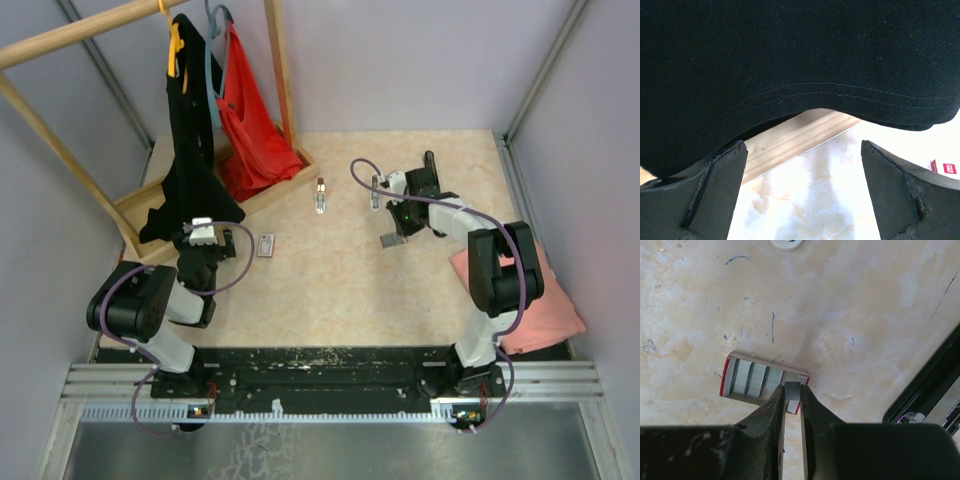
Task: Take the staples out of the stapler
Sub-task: Place the staple in the staple box, then adjust the staple in the staple box.
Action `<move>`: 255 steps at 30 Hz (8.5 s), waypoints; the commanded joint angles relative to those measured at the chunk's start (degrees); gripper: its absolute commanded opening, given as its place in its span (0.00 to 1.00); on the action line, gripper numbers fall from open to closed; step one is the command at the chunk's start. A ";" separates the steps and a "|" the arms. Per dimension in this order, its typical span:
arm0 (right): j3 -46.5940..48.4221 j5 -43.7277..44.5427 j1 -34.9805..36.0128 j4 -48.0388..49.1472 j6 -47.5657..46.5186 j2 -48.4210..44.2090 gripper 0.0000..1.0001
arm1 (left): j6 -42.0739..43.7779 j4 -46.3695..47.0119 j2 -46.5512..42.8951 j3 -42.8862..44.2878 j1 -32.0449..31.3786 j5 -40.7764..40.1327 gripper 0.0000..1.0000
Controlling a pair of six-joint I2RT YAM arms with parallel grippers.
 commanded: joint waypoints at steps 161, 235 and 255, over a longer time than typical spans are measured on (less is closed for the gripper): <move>-1.05 10.20 0.82 4.38 -1.60 1.80 0.42 | -0.98 1.27 0.13 0.79 0.36 0.07 1.00; 2.68 -12.06 -8.90 2.31 7.04 3.40 0.43 | -1.03 1.27 0.13 0.77 0.35 0.08 1.00; 3.03 -12.77 -9.78 2.33 7.50 4.30 0.39 | -0.96 1.21 0.13 0.87 0.36 0.07 1.00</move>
